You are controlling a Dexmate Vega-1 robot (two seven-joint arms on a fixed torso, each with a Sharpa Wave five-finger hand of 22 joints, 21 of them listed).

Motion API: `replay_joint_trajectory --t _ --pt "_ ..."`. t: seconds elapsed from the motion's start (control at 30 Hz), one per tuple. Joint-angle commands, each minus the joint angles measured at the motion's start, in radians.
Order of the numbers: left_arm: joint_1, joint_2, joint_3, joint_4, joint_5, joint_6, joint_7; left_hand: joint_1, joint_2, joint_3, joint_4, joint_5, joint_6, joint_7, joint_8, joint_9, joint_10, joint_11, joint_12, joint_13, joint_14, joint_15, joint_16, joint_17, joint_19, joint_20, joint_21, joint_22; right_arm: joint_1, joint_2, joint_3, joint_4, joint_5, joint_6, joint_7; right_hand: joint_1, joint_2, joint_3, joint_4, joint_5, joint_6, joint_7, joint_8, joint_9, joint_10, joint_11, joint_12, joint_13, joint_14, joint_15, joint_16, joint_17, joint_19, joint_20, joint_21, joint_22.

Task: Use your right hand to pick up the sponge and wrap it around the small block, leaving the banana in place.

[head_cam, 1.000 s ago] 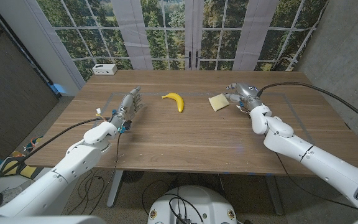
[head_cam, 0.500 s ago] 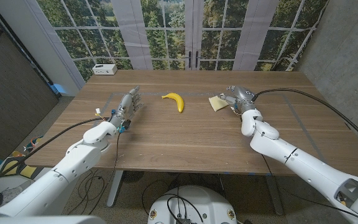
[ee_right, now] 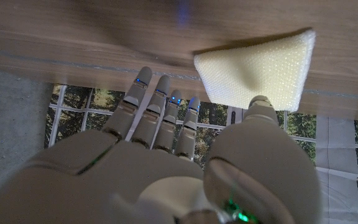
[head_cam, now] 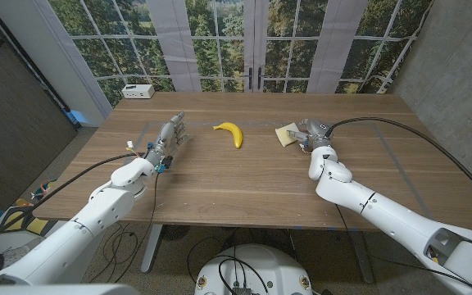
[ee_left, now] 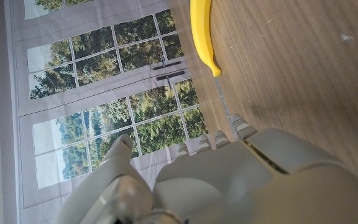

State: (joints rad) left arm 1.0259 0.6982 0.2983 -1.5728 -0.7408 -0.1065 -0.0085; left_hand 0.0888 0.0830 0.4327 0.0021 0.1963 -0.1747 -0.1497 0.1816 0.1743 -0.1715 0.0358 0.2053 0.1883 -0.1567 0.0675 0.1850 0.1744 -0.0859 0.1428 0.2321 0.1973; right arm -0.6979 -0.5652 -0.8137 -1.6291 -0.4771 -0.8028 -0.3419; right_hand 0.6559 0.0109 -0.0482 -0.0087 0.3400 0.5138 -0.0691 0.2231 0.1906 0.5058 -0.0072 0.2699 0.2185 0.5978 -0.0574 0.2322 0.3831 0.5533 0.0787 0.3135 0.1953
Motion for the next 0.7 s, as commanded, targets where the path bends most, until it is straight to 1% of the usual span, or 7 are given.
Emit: replay_joint_trajectory --t 0.03,0.07,0.3,0.47,0.57,0.63,0.7 --pt "-0.026 -0.007 0.008 0.035 -0.004 0.007 -0.017 -0.004 0.001 0.005 -0.005 0.004 -0.115 -0.005 0.003 0.002 -0.048 0.0 0.002 0.005 -0.002 -0.001 -0.001 0.004 0.0 0.01 -0.004 0.004 0.061 0.015 -0.076 0.045 0.005 -0.065 0.024 -0.005 -0.014 -0.009 -0.002 0.0 -0.019 0.0 -0.009 0.003 -0.013 -0.005 -0.008 0.002 -0.011 -0.046 -0.001 0.004 -0.002 0.002 -0.006 0.001" --pt "-0.024 -0.009 0.006 0.034 -0.006 0.009 -0.012 -0.004 0.001 0.005 -0.005 0.004 -0.116 -0.005 0.002 0.002 -0.049 -0.011 0.002 0.005 -0.002 -0.002 -0.001 0.004 0.0 0.01 -0.004 0.004 0.063 0.011 -0.079 0.043 0.009 -0.058 0.028 -0.007 -0.015 -0.011 -0.002 0.0 -0.02 -0.002 -0.009 0.003 -0.013 -0.003 -0.009 0.002 -0.012 -0.046 -0.002 0.004 -0.004 0.002 -0.007 0.001" --pt "-0.029 -0.004 0.007 0.041 -0.005 0.009 -0.022 -0.003 0.002 0.005 -0.006 0.004 -0.116 -0.005 0.003 0.002 -0.049 0.0 0.002 0.006 -0.004 -0.003 -0.001 0.004 0.002 0.009 -0.003 0.004 0.078 0.003 -0.091 0.04 0.031 -0.044 0.047 -0.05 -0.03 -0.038 0.018 -0.003 -0.026 0.009 -0.016 0.003 -0.031 0.012 -0.019 0.003 -0.032 -0.029 -0.006 0.008 -0.026 0.018 -0.017 0.001" --pt "-0.027 -0.006 0.006 0.048 -0.008 0.003 -0.027 -0.001 0.005 0.007 -0.007 0.004 -0.116 -0.004 0.003 0.002 -0.051 -0.005 0.002 0.006 -0.004 -0.003 -0.001 0.004 0.002 0.008 -0.003 0.004 0.091 0.013 -0.122 0.057 0.001 -0.063 0.026 -0.055 -0.013 -0.039 0.025 0.001 0.02 0.011 -0.002 0.003 -0.012 0.007 -0.016 0.004 -0.022 -0.03 0.002 0.011 -0.024 0.017 -0.018 0.002" --pt "-0.027 -0.005 0.007 0.052 -0.012 0.007 -0.035 0.0 0.005 0.007 -0.008 0.004 -0.117 -0.005 0.002 0.002 -0.052 -0.008 0.002 0.006 -0.004 -0.003 -0.001 0.004 0.001 0.007 -0.003 0.004 0.085 0.021 -0.12 0.063 -0.005 -0.07 -0.002 -0.043 -0.008 -0.044 0.022 0.006 -0.087 0.015 -0.043 0.001 -0.04 0.007 -0.032 0.005 -0.032 -0.034 -0.004 0.008 -0.027 0.016 -0.022 0.002" --pt "-0.025 -0.007 0.006 0.051 -0.011 0.005 -0.027 0.0 0.005 0.007 -0.008 0.004 -0.117 -0.005 0.002 0.002 -0.053 -0.005 0.002 0.006 -0.004 -0.003 -0.001 0.004 0.001 0.008 -0.003 0.004 0.091 0.023 -0.128 0.061 -0.01 -0.093 0.006 -0.048 -0.012 -0.054 0.024 0.007 -0.144 0.015 -0.051 0.002 -0.094 0.016 -0.054 0.005 -0.057 -0.027 -0.012 0.009 -0.043 0.023 -0.03 0.002" --pt "-0.026 -0.009 0.006 0.055 -0.012 0.0 -0.032 0.0 0.006 0.008 -0.008 0.003 -0.117 -0.004 0.002 0.002 -0.05 -0.007 0.003 0.006 -0.004 -0.003 -0.001 0.004 0.001 0.007 -0.003 0.004 0.087 0.029 -0.124 0.068 -0.015 -0.094 -0.02 -0.048 -0.013 -0.06 0.024 0.009 -0.199 0.014 -0.057 0.002 -0.139 0.002 -0.069 0.006 -0.075 -0.028 -0.017 0.009 -0.051 0.024 -0.034 0.002"
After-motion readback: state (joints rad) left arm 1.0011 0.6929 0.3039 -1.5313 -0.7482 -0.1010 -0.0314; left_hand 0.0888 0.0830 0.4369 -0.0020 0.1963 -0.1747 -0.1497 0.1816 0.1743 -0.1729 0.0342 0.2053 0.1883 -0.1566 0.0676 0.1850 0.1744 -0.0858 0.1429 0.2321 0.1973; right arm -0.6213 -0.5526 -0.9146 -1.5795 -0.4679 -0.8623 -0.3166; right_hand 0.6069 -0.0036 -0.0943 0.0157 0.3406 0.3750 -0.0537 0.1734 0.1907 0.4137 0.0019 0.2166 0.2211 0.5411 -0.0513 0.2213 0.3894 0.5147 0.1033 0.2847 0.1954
